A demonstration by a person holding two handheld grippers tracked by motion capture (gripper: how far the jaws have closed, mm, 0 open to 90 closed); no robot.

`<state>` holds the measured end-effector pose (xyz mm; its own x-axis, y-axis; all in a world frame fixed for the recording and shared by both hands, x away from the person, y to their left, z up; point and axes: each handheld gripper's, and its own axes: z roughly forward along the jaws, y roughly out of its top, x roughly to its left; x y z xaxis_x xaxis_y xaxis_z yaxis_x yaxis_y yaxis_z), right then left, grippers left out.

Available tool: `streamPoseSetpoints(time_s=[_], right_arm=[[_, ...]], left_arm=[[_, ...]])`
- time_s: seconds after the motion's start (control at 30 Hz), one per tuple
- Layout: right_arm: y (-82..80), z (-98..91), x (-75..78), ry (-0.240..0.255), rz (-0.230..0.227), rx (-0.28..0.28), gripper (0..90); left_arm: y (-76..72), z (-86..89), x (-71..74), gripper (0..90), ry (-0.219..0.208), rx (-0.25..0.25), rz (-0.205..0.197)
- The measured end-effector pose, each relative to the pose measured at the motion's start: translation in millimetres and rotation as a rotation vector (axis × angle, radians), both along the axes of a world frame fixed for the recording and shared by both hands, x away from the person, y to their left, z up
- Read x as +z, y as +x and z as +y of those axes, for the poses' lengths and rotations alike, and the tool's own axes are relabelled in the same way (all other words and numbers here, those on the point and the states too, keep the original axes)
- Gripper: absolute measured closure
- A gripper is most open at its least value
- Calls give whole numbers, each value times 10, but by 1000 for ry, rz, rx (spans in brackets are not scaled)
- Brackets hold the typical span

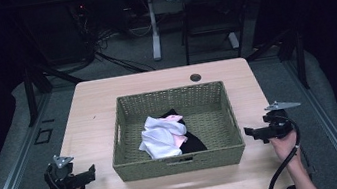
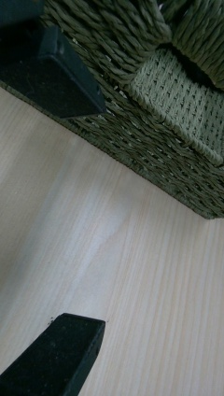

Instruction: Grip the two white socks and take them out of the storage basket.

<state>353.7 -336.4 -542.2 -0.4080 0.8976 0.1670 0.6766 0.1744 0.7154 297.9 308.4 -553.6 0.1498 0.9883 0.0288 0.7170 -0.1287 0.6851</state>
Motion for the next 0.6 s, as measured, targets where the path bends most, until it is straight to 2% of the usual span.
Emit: streamPoseSetpoints(time_s=[0.17,0.27,0.4,0.47,0.6], right_arm=[[29,12,-66,11,32,5,0],[-1,-24,-52,21,26,7,0],[28,-21,-57,47,15,1,0],[51,-12,-72,45,24,12,0],[139,34,-105,6,36,48,0]], left_arm=[[37,23,0,2,-18,1,8],[26,-16,59,2,-2,-10,-10],[-2,-12,84,3,8,-10,-1],[-17,20,116,2,-13,-3,-5],[-17,92,193,2,-46,22,-11]])
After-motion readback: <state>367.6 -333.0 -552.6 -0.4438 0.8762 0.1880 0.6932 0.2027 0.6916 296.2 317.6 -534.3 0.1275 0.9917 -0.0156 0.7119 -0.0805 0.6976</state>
